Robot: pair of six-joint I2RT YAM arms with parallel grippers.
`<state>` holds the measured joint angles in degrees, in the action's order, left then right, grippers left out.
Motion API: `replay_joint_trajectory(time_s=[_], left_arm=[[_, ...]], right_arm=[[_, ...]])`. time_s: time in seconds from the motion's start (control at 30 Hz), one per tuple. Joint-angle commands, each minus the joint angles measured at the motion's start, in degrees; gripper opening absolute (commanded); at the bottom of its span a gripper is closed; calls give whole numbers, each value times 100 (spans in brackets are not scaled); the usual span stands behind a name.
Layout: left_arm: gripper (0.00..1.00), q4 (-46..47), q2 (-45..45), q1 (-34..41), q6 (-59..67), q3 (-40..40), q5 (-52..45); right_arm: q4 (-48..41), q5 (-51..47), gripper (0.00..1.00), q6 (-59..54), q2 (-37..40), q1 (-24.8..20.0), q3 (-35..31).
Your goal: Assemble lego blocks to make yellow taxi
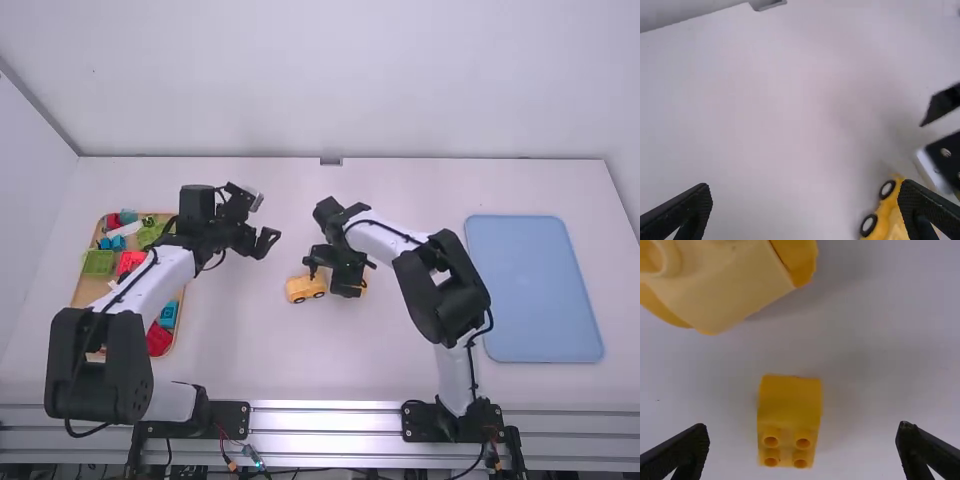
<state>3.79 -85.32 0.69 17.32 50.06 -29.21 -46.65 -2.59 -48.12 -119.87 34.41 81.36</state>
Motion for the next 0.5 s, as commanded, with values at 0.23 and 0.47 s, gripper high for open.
replay_joint_trajectory(time_s=[0.23, 0.47], left_arm=[[99, -1071, -271, -28, 1390, -938, -1961], [99, -2870, -352, 116, 1528, -2175, -2376]], right_arm=[[446, 2221, 99, -713, 1200, -804, -649], [1729, 3539, 99, -745, 1445, -1661, -1513]])
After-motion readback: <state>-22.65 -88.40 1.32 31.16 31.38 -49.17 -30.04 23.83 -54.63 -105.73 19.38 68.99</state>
